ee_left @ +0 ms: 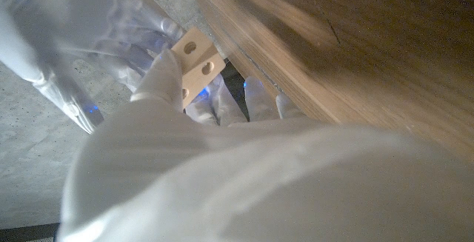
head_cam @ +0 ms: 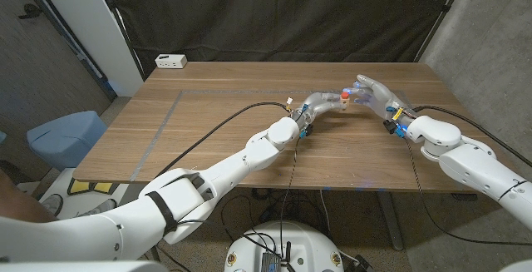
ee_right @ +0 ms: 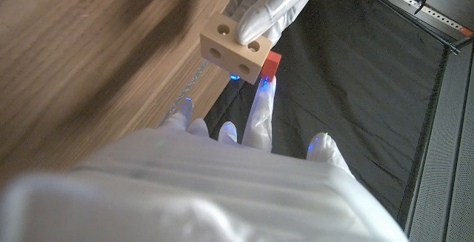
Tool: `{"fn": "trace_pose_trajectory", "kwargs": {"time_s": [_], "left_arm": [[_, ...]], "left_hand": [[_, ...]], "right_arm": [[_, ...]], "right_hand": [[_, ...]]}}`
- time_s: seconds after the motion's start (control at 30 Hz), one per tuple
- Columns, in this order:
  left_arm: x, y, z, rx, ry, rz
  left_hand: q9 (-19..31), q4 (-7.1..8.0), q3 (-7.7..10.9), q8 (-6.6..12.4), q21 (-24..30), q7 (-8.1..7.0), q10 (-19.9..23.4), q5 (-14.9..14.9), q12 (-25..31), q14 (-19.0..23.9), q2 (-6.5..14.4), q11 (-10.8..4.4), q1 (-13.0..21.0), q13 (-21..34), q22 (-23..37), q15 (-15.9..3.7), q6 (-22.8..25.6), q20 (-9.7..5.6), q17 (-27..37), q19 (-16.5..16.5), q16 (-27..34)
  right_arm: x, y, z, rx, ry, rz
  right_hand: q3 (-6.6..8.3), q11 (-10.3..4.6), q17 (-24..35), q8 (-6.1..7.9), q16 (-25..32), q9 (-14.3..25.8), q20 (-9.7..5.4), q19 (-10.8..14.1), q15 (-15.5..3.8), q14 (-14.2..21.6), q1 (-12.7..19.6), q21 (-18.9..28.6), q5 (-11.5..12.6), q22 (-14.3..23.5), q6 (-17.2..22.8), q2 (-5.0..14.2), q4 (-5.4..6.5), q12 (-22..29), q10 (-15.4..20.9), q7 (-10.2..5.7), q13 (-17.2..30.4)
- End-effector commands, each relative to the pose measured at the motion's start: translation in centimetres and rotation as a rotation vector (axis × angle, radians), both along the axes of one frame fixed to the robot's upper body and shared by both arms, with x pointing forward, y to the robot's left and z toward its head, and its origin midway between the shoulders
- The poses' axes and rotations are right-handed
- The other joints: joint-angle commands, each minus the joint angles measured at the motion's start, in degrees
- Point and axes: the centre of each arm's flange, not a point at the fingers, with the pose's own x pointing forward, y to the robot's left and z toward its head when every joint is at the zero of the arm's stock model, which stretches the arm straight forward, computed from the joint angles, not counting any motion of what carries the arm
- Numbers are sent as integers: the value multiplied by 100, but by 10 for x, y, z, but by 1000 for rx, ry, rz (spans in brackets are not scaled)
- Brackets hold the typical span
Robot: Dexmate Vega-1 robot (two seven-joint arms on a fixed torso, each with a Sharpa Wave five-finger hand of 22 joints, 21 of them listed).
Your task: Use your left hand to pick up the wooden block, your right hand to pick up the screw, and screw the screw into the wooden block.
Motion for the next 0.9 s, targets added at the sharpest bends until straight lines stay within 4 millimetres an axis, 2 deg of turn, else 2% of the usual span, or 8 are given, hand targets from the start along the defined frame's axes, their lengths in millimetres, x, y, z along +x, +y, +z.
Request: {"fn": "trace_pose_trajectory", "kwargs": {"time_s": [0.03,0.9], "left_arm": [[0,-1,-1,0,4,-4],[4,1,0,-6,8,-1]], "left_hand": [[20,167,213,26,14,28,52,45,54,44,41,12,-16,33,19,-268,82,-33,12,-2,25],[20,157,217,25,18,34,53,47,55,44,47,10,-2,33,19,-267,82,-34,14,9,28]], "right_arm": [[-6,-2,-3,4,1,-15],[-8,-2,-4,10,3,-27]], "right_hand": [[25,-33,1,34,16,39,15,39,-19,-257,22,42,35,8,43,32,14,23,35,6,16],[45,-41,1,95,21,113,21,50,-22,-204,45,38,37,8,78,40,10,16,115,11,18]]}}
